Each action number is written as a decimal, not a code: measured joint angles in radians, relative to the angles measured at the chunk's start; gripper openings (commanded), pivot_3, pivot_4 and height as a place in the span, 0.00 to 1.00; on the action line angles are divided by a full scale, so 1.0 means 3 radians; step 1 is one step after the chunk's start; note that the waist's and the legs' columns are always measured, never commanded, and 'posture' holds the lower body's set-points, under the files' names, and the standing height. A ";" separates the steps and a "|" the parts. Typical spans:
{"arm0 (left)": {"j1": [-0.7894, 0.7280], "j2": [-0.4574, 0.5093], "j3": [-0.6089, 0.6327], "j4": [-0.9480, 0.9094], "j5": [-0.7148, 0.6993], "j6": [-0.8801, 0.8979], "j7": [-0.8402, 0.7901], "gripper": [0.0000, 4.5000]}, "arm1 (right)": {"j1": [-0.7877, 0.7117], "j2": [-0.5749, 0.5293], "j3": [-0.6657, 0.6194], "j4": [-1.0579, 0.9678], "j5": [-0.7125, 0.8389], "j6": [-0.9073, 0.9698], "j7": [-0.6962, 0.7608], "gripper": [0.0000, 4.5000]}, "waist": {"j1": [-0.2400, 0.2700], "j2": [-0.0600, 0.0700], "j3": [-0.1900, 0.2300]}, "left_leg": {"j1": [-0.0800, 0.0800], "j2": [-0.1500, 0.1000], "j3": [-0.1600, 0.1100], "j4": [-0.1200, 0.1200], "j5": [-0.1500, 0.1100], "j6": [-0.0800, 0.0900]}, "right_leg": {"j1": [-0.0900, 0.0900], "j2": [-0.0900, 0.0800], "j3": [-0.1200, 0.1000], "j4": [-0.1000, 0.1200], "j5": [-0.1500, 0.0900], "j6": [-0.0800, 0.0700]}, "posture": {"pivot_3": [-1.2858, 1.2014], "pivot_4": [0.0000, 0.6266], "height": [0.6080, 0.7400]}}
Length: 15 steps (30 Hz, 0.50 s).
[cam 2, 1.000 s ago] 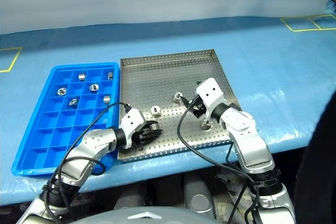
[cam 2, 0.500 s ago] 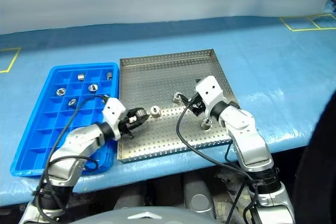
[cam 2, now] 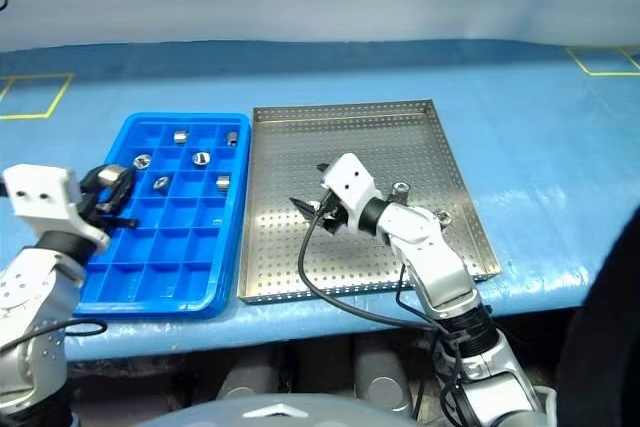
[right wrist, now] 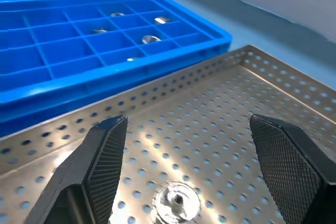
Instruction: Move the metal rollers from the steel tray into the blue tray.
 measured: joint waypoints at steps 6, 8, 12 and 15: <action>0.0323 -0.0297 0.0004 -0.0272 0.0135 0.0118 0.0330 0.30 | -0.0233 0.0168 0.0181 0.0154 0.0053 0.0002 0.0161 0.87 | 0.0267 -0.0005 -0.0002 | 0.0000 -0.0006 -0.0013 -0.0001 0.0005 -0.0009 | 0.0005 -0.0009 -0.0019 0.0000 -0.0004 -0.0008 | 0.62 0.24 1.00; 0.0390 -0.0381 -0.0047 -0.0288 0.0215 0.0117 0.0423 0.30 | -0.0305 0.0174 0.0200 0.0212 0.0058 0.0001 0.0220 0.87 | 0.0326 -0.0006 -0.0003 | 0.0000 -0.0008 -0.0019 -0.0001 0.0007 -0.0012 | 0.0008 -0.0011 -0.0025 0.0001 -0.0012 -0.0025 | 0.63 0.24 1.00; 0.0463 -0.0451 -0.0317 -0.0209 0.0419 0.0084 0.0538 0.30 | -0.0387 0.0182 0.0238 0.0326 0.0060 -0.0010 0.0322 0.87 | 0.0431 -0.0007 -0.0003 | 0.0000 -0.0009 -0.0030 -0.0002 0.0012 -0.0019 | 0.0010 -0.0007 -0.0034 0.0003 -0.0015 -0.0032 | 0.64 0.24 1.00; 0.0389 -0.0539 -0.0394 -0.0056 0.0512 0.0028 0.0613 0.30 | -0.0419 0.0203 0.0255 0.0391 0.0058 -0.0014 0.0355 0.87 | 0.0462 -0.0007 -0.0003 | 0.0000 -0.0007 -0.0033 -0.0005 0.0015 -0.0025 | 0.0010 -0.0001 -0.0036 0.0003 -0.0016 -0.0039 | 0.63 0.24 1.00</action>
